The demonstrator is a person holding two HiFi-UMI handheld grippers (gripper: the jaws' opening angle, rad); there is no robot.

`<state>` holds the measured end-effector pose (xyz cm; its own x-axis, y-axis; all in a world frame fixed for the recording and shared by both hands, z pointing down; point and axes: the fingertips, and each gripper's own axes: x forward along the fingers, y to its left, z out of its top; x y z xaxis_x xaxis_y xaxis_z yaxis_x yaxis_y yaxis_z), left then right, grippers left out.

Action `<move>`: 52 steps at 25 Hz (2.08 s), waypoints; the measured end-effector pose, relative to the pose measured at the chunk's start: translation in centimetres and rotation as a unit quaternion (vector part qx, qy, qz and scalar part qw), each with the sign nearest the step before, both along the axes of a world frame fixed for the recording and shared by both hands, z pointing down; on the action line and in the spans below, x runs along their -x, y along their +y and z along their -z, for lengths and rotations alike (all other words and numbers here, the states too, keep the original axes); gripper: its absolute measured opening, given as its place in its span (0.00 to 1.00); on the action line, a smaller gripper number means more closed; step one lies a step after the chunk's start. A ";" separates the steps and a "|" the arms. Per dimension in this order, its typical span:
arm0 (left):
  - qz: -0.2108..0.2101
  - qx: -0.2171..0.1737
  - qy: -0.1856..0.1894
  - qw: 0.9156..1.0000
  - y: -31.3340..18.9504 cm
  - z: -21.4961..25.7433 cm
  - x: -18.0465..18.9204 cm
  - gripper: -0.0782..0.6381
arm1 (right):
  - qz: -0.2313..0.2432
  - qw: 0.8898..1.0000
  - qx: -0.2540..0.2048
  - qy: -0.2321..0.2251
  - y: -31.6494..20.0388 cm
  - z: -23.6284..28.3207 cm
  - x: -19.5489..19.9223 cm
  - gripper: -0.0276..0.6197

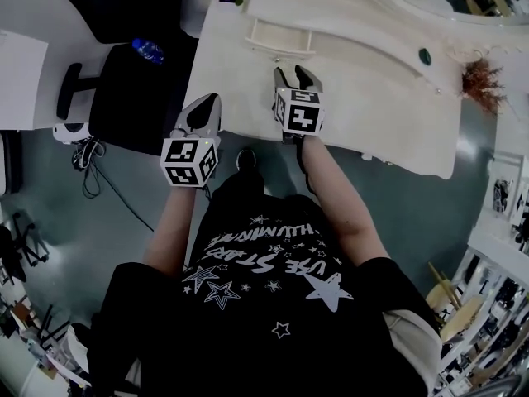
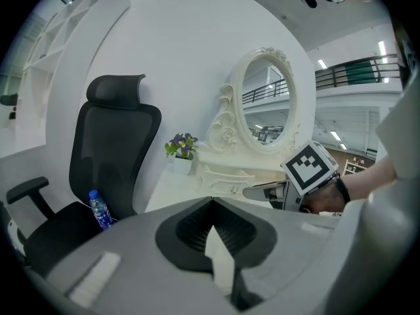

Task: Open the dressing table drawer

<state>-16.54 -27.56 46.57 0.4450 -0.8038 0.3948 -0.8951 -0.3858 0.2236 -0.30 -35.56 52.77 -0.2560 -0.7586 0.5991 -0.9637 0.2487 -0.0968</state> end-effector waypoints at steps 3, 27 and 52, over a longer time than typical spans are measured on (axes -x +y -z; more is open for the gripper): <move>0.005 -0.008 -0.006 1.000 1.4 0.7 -2.0 0.11 | 0.003 1.000 -0.013 -0.009 1.4 1.1 -2.2 0.37; 0.036 -0.019 -0.010 0.999 20.1 1.7 -19.0 0.11 | -0.004 0.996 -0.085 -0.021 19.5 5.4 -24.6 0.08; -0.015 -0.026 0.022 0.999 36.4 2.5 -20.0 0.11 | -0.012 0.995 -0.095 0.015 40.1 8.2 -26.2 0.08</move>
<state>3.46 8.83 44.10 0.4846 -0.8094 0.3317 -0.8730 -0.4239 0.2410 25.89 4.52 44.58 -0.2202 -0.8648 0.4513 -0.9714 0.2363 -0.0210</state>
